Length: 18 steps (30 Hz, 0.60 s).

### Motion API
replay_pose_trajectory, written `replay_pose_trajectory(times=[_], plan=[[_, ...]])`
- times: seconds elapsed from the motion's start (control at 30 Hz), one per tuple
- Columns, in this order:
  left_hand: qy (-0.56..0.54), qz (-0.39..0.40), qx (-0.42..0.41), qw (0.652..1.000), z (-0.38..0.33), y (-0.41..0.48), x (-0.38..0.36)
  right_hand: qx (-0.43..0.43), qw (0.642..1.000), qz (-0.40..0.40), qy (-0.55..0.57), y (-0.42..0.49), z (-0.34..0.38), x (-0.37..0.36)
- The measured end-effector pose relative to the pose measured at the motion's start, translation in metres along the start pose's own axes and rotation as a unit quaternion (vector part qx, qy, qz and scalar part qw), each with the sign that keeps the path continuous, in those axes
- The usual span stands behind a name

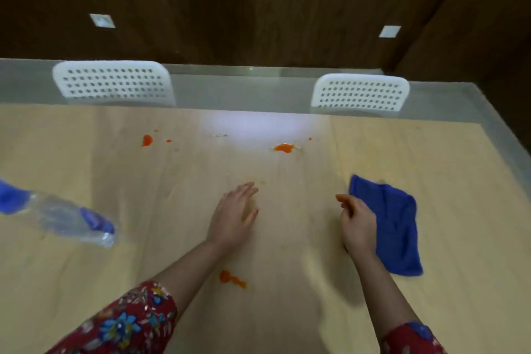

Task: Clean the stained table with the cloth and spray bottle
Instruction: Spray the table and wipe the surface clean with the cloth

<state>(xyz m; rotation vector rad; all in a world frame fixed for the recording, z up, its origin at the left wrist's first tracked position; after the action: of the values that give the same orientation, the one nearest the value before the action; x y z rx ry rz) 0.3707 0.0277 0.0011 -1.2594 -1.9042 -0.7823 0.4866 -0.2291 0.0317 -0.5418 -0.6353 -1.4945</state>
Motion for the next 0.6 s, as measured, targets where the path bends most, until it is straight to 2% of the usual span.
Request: replay_pose_trajectory(times=[0.07,0.1,0.2,0.27,0.37,0.47,0.57,0.6], plan=[[0.044,0.020,-0.038,0.998,0.012,0.027,-0.001,-0.009,0.992,-0.061,-0.109,0.017,-0.031,0.009],[0.065,0.020,-0.053,0.996,0.021,0.038,0.000,-0.022,0.981,-0.067,-0.183,0.022,-0.044,0.009],[0.109,0.016,-0.062,0.992,0.050,0.067,0.008,-0.104,0.936,0.022,-0.334,0.033,-0.071,-0.010],[0.129,0.008,-0.066,0.989,0.065,0.083,0.015,-0.110,0.928,0.051,-0.352,0.050,-0.068,-0.028],[0.156,0.022,-0.074,0.985,0.078,0.102,0.022,-0.096,0.939,0.030,-0.328,0.090,-0.039,-0.054],[0.154,0.028,-0.062,0.986,0.087,0.111,0.019,-0.007,0.953,0.046,-0.300,0.101,-0.001,-0.091],[0.132,-0.003,-0.025,0.991,0.093,0.111,0.019,0.123,0.941,0.135,-0.285,0.074,0.005,-0.095],[0.127,-0.011,-0.019,0.992,0.093,0.111,0.019,0.149,0.935,0.142,-0.287,0.071,-0.003,-0.084]])
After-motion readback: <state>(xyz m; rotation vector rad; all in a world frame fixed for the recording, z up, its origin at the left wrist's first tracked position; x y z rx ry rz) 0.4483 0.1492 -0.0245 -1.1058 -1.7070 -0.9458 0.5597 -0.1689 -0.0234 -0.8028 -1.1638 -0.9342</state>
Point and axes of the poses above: each hand's wrist, its own y-axis towards the middle knuckle, its own x-axis out of the back of the hand, z = x × y, the point moved 3 cm from there along y, towards the middle knuckle, and after that the axes turned 7 degrees about -z, right-handed, at the moved point
